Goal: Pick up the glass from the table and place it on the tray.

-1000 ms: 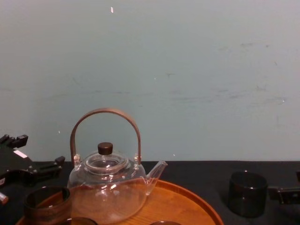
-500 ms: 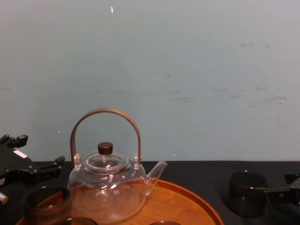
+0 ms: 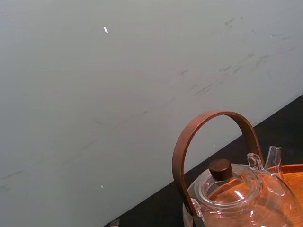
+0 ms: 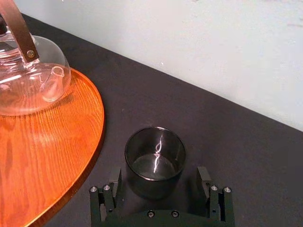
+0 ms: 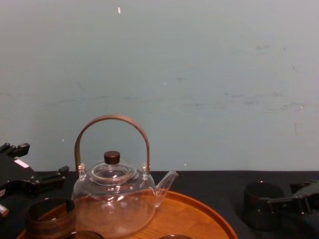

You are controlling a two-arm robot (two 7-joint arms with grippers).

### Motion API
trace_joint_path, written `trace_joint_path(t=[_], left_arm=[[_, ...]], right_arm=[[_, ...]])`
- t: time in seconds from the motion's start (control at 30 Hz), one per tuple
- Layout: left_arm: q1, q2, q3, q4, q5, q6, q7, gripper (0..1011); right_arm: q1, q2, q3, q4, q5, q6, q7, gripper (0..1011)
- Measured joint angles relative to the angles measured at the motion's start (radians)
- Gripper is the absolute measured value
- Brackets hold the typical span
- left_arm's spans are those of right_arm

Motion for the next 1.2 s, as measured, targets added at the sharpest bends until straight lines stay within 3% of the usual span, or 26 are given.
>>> trace_joint_path(t=[0.8,1.2], left_arm=[[0.000,0.000,0.000,0.000,0.000,0.000,0.000,1001],[0.000,0.000,0.000,0.000,0.000,0.000,0.000,1001]], right_arm=[[0.075,-0.075,-0.017,0.109,-0.068,-0.018,0.019,1002],[0.078,-0.079,-0.019,0.113,-0.075,-0.018,0.016,1002]])
